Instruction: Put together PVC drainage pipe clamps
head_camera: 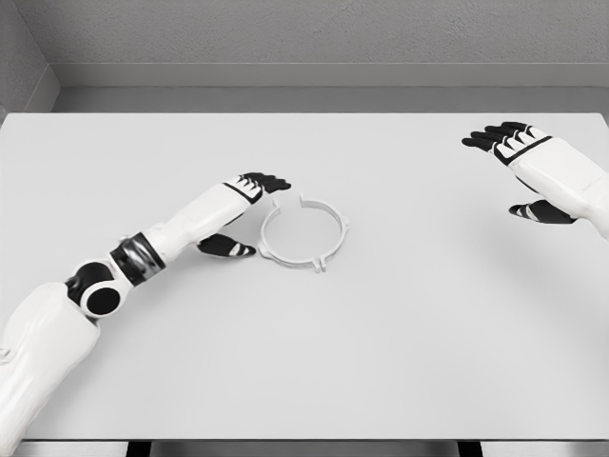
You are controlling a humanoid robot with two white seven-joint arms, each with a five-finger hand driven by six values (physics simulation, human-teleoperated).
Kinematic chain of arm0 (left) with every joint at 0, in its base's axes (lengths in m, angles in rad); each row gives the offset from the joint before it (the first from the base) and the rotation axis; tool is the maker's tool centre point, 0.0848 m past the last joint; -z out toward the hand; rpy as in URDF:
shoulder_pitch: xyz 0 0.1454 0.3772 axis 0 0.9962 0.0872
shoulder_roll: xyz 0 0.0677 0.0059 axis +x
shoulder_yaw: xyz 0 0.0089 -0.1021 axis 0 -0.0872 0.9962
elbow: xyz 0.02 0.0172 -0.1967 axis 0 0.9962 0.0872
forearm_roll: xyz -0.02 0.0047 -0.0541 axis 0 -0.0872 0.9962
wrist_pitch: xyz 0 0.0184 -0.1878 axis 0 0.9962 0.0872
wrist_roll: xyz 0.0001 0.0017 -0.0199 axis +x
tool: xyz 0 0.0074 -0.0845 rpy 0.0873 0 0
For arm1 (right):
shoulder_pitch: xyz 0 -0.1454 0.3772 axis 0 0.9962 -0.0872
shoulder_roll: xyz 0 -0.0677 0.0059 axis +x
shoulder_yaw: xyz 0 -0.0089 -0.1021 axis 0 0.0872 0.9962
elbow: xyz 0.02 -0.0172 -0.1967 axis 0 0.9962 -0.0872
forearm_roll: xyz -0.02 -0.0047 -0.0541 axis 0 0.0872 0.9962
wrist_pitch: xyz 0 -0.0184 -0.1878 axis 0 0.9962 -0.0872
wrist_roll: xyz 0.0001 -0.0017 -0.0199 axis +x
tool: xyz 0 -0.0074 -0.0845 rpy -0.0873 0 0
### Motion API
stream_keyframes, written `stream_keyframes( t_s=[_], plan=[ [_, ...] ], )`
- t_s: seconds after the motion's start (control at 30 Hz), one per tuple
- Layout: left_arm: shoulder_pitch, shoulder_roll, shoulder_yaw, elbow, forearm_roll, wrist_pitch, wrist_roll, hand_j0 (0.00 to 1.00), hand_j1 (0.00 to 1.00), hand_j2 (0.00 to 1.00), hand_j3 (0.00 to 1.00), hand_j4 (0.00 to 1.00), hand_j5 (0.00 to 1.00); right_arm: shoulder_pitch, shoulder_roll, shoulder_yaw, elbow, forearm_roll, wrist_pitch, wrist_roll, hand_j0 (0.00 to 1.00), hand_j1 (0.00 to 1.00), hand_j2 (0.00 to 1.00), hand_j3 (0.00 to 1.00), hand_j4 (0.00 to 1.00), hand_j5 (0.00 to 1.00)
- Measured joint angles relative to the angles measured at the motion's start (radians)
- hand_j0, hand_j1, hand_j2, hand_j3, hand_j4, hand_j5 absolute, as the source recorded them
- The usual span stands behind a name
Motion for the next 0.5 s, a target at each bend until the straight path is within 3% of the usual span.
stream_keyframes(
  t_s=[0.5],
  plan=[
    [0.002,-0.026,-0.001,0.000,0.000,0.000,0.000,1.00,1.00,1.00,1.00,1.00,1.00,0.000,0.000,0.000,0.000,0.000,0.000,0.000,1.00,1.00,1.00,1.00,1.00,1.00]
  ],
)
